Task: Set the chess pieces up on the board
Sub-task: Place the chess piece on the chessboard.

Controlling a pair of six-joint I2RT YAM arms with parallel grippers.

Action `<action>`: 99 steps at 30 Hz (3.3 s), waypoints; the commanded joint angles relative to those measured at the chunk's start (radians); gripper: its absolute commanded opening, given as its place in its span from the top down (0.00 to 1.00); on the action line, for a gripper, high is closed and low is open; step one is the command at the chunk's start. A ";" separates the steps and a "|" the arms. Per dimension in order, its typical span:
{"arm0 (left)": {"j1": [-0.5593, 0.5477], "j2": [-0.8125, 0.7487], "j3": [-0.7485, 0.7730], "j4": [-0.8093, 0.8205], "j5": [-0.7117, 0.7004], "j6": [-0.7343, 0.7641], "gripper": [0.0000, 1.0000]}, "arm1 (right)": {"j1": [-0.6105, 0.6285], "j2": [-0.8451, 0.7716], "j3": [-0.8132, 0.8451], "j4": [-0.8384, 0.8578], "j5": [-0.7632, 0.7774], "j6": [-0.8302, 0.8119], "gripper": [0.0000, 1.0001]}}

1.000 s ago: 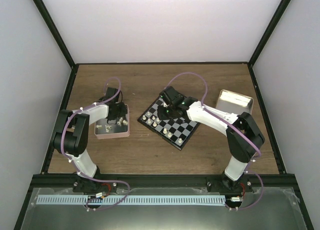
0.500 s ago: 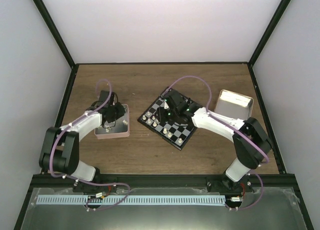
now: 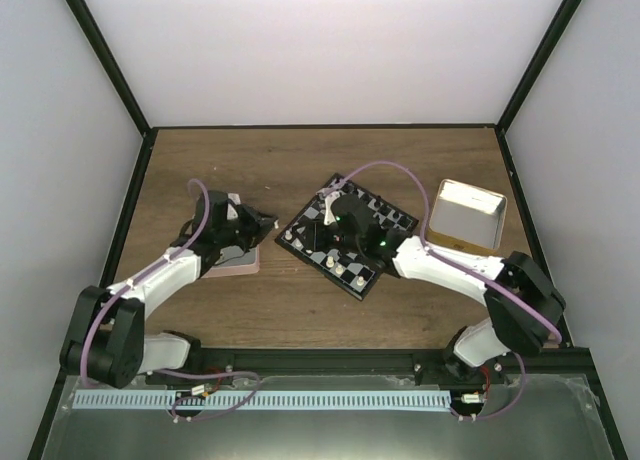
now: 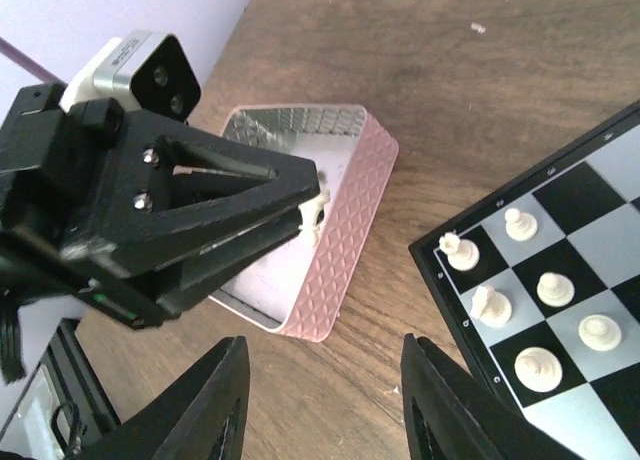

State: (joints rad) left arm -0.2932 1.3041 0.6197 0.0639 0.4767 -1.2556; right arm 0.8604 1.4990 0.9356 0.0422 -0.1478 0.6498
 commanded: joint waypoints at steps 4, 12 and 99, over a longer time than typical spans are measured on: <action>-0.105 -0.071 -0.020 0.261 0.027 -0.387 0.85 | -0.003 -0.101 -0.052 0.091 0.032 0.034 0.56; -0.203 -0.047 0.021 0.354 0.012 -0.526 0.85 | -0.022 -0.161 -0.084 0.154 0.095 0.079 0.59; -0.133 0.037 0.320 -0.320 -0.230 0.630 0.47 | -0.213 0.370 0.406 -0.750 -0.182 -0.280 0.93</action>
State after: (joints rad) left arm -0.4347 1.3334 0.9371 -0.2642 0.2295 -0.6502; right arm 0.6384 1.8515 1.2968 -0.6693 -0.3222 0.3897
